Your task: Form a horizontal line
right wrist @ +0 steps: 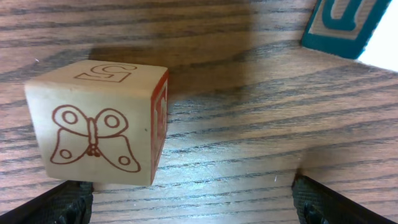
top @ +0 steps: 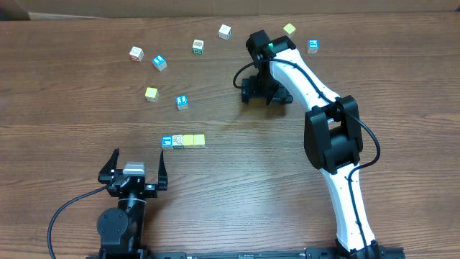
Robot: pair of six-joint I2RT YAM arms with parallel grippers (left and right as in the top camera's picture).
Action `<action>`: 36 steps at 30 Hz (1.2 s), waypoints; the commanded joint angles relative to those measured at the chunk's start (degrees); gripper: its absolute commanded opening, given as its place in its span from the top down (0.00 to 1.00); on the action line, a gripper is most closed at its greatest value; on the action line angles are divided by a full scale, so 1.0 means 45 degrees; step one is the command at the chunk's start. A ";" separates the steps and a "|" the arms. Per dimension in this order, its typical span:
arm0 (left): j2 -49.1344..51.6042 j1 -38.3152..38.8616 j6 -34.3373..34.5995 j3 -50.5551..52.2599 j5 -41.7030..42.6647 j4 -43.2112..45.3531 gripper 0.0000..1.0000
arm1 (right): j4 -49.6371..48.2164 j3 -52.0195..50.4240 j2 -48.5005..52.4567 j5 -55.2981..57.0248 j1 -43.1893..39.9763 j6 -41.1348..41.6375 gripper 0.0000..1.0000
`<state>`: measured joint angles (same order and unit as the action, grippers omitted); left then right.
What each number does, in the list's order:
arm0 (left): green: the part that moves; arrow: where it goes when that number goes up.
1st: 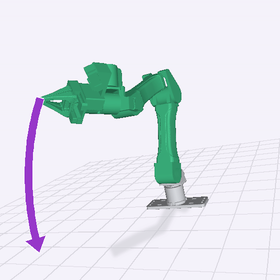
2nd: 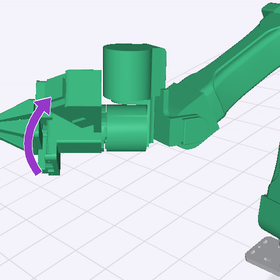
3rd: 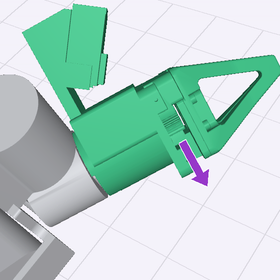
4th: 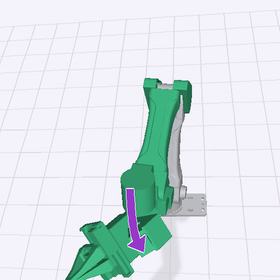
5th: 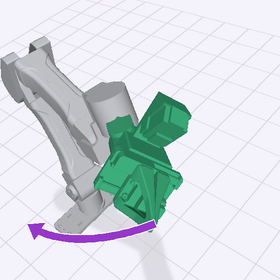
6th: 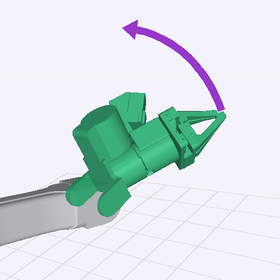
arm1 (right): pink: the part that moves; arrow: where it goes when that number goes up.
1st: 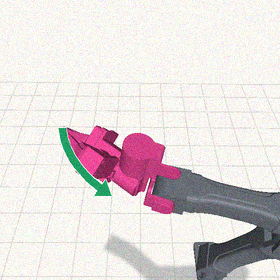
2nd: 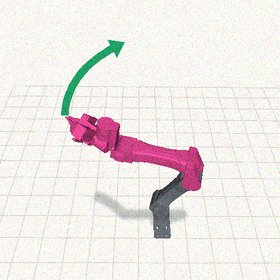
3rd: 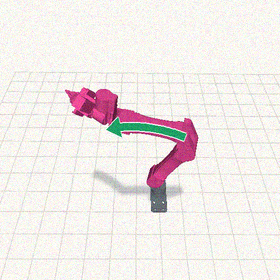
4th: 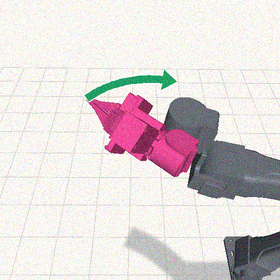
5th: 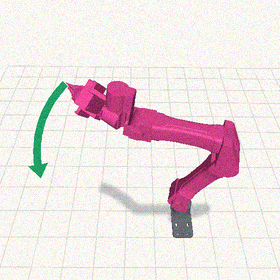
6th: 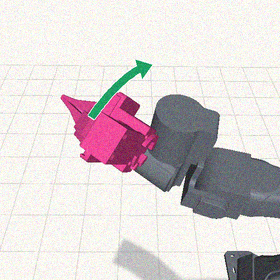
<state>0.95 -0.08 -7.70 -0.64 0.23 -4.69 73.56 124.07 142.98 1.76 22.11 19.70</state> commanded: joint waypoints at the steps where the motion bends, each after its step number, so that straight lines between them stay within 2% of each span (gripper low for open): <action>1: -0.0165 0.0044 -0.0238 0.0083 -0.0078 0.0053 0.00 | 0.0005 -0.0044 -0.0340 0.0257 -0.0015 0.0053 0.00; 27: -0.0165 0.0044 -0.0238 0.0083 -0.0083 0.0053 0.01 | 0.0005 -0.0049 -0.0510 0.0257 0.0010 0.0053 0.00; 30: -0.0165 0.0044 -0.0238 0.0083 -0.0083 0.0053 0.00 | -0.0539 -0.0049 -0.0840 0.1409 -0.0019 0.0053 0.00; 36: -0.0165 0.0044 -0.0238 0.0083 -0.0083 0.0053 0.01 | -0.1350 -0.0049 -0.1622 0.1515 -0.0078 -0.0325 0.00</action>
<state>0.95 -0.08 -7.70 -0.64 0.23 -4.69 67.77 124.05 141.58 6.55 22.11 19.49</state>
